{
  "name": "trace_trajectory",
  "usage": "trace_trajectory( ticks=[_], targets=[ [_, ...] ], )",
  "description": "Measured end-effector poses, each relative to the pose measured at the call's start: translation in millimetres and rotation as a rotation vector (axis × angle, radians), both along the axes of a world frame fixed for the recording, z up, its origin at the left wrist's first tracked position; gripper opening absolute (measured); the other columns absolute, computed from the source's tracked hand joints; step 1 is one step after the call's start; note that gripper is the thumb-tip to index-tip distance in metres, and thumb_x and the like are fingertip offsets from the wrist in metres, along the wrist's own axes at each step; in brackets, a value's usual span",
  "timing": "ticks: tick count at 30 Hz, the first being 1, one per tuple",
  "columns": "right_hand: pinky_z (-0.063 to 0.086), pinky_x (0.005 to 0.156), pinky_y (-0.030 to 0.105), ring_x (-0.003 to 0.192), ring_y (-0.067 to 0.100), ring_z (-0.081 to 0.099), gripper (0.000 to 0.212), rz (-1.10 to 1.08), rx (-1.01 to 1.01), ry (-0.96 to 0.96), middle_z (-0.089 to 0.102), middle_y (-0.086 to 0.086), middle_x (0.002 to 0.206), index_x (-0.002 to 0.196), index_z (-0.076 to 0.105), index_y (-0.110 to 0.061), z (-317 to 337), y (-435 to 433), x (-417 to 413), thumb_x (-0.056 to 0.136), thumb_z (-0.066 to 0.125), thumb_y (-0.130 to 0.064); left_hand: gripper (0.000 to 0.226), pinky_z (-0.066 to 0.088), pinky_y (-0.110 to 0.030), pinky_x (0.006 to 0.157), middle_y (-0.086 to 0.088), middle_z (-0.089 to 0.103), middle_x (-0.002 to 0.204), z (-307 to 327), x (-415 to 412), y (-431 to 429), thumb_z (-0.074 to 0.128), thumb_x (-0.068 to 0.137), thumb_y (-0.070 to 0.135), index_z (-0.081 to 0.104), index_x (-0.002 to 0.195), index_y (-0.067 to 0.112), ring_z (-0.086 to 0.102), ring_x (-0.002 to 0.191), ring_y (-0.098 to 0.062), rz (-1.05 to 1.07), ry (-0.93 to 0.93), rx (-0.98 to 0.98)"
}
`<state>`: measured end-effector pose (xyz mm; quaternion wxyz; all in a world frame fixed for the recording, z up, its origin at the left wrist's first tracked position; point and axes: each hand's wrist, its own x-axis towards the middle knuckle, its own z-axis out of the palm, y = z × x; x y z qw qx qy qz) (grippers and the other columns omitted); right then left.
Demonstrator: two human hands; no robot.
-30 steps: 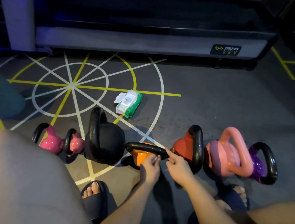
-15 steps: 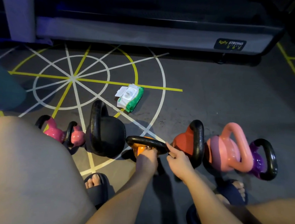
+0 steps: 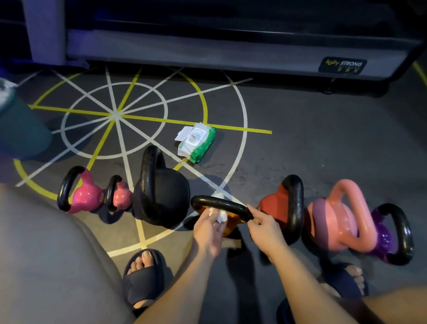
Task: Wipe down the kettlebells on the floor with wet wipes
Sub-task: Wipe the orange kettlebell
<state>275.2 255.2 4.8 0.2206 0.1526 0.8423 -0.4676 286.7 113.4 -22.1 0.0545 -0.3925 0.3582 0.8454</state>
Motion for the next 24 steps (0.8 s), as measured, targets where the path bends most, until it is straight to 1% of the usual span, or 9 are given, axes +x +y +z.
trace_trajectory(
  ticks=[3,6,7,10,12,14,18,22,24],
  targets=[
    [0.043,0.057,0.019,0.059,0.008,0.053,0.056,0.025,0.003,-0.017,0.070,-0.004,0.087,0.142,0.049,-0.043,2,2,6,0.094,0.048,-0.013,0.019,0.052,-0.035,0.080,-0.005,0.072,0.093,-12,8,26,0.056,0.101,0.013,0.068,0.092,0.025,0.066,0.088,-0.018,-0.401,0.055,-0.531],
    [0.052,0.069,0.029,0.073,0.014,0.065,0.056,0.000,-0.002,-0.012,0.072,0.001,0.112,0.138,0.053,-0.043,-1,1,4,0.092,0.046,-0.012,0.014,0.051,-0.033,0.087,0.004,0.069,0.095,-17,10,34,0.055,0.102,0.016,0.068,0.102,0.023,0.063,0.091,-0.012,-0.567,0.089,-0.817],
    [0.054,0.075,0.032,0.081,0.016,0.067,0.055,-0.003,0.004,-0.007,0.070,0.001,0.118,0.137,0.056,-0.041,-1,0,2,0.091,0.046,-0.012,0.014,0.050,-0.033,0.087,0.003,0.068,0.093,-17,9,33,0.055,0.102,0.014,0.068,0.102,0.019,0.062,0.091,-0.014,-0.558,0.076,-0.764],
    [0.052,0.076,0.030,0.084,0.018,0.067,0.052,-0.007,0.012,0.001,0.070,0.000,0.118,0.135,0.060,-0.035,0,-7,-6,0.091,0.045,-0.012,0.027,0.047,-0.036,0.088,-0.008,0.067,0.085,-6,3,21,0.051,0.101,-0.002,0.067,0.083,0.012,0.060,0.092,-0.026,-0.241,0.043,-0.216],
    [0.050,0.070,0.025,0.078,0.015,0.065,0.051,-0.029,0.021,0.013,0.071,0.001,0.111,0.133,0.061,-0.034,0,-12,-6,0.091,0.045,-0.012,0.019,0.049,-0.039,0.097,-0.016,0.070,0.100,1,4,8,0.049,0.102,-0.003,0.066,0.098,0.002,0.064,0.103,-0.030,-0.053,-0.003,0.050],
    [0.048,0.063,0.018,0.077,0.009,0.064,0.048,-0.049,0.043,0.023,0.070,0.000,0.107,0.135,0.060,-0.033,-1,-16,-4,0.094,0.046,-0.013,0.017,0.048,-0.043,0.105,-0.020,0.068,0.113,6,8,-10,0.050,0.103,0.002,0.062,0.114,-0.001,0.065,0.111,-0.031,0.066,-0.043,0.164],
    [0.043,0.058,0.019,0.073,0.009,0.062,0.049,-0.036,0.041,0.019,0.069,-0.001,0.095,0.138,0.056,-0.036,-1,-15,1,0.097,0.045,-0.013,0.020,0.051,-0.044,0.100,-0.021,0.069,0.115,3,3,-22,0.051,0.102,0.002,0.062,0.119,-0.001,0.065,0.111,-0.031,0.152,-0.033,0.125],
    [0.048,0.066,0.025,0.074,0.015,0.064,0.054,-0.025,0.046,0.008,0.070,0.001,0.096,0.138,0.055,-0.041,-4,-10,3,0.093,0.046,-0.013,0.026,0.050,-0.044,0.101,-0.017,0.073,0.111,-5,4,29,0.051,0.100,0.002,0.071,0.114,0.011,0.066,0.112,-0.034,-0.116,-0.058,-0.057],
    [0.048,0.065,0.024,0.071,0.014,0.063,0.055,-0.036,0.035,0.010,0.071,0.000,0.094,0.139,0.055,-0.041,-5,-11,3,0.092,0.046,-0.012,0.030,0.048,-0.044,0.105,-0.016,0.074,0.112,2,5,43,0.048,0.101,0.000,0.071,0.116,0.012,0.065,0.116,-0.035,-0.126,-0.054,-0.021]
  ],
)
